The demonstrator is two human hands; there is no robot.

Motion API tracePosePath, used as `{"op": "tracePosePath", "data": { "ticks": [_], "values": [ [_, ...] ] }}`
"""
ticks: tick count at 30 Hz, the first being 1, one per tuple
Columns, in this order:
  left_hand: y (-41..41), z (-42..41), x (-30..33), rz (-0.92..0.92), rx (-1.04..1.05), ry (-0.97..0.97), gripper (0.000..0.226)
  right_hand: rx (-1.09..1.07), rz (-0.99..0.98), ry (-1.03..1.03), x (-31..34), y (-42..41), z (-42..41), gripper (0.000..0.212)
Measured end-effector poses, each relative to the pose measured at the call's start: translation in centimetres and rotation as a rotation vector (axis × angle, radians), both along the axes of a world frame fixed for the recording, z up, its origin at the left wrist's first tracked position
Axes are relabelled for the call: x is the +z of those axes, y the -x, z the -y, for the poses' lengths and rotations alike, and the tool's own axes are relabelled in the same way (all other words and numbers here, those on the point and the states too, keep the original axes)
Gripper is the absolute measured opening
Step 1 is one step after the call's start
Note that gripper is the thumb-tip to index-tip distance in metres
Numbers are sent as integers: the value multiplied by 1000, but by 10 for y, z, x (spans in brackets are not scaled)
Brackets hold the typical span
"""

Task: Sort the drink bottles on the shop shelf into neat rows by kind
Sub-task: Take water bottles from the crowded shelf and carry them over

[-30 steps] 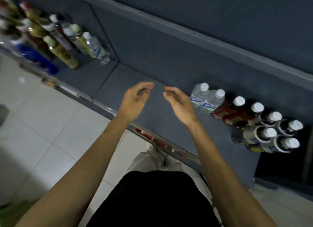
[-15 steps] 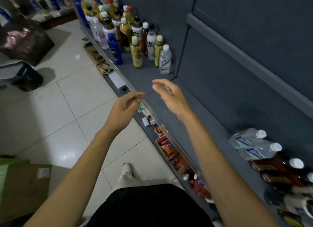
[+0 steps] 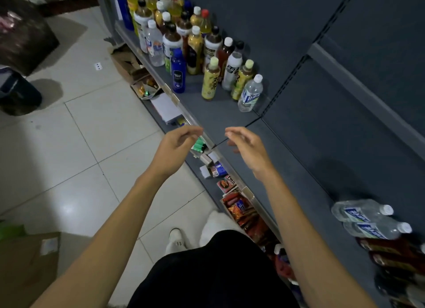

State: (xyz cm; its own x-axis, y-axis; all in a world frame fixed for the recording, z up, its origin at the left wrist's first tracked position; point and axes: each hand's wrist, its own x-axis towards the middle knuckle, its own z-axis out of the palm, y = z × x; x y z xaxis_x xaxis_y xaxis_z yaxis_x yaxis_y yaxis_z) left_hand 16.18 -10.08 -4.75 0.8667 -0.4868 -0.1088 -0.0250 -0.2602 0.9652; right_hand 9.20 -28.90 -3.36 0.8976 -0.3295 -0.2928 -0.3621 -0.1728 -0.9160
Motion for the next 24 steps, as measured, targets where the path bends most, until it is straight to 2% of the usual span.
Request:
{"op": "tracePosePath", "data": {
  "ticks": [4, 13, 18, 21, 24],
  "values": [
    [-53, 23, -14, 10, -86, -27, 26, -88, -8, -45, -10, -39, 22, 18],
    [-179, 101, -13, 65, -304, -252, 30, -365, -19, -205, -50, -147, 88, 13],
    [-246, 129, -9, 66, -312, -266, 32, -539, -57, -176, -67, -202, 132, 33],
    [-283, 142, -15, 62, -282, -233, 33, -652, -94, -43, -84, -232, 154, 48],
    [-323, 153, -23, 71, -257, -215, 33, -679, -219, 53, -107, -257, 172, 68]
  ]
}}
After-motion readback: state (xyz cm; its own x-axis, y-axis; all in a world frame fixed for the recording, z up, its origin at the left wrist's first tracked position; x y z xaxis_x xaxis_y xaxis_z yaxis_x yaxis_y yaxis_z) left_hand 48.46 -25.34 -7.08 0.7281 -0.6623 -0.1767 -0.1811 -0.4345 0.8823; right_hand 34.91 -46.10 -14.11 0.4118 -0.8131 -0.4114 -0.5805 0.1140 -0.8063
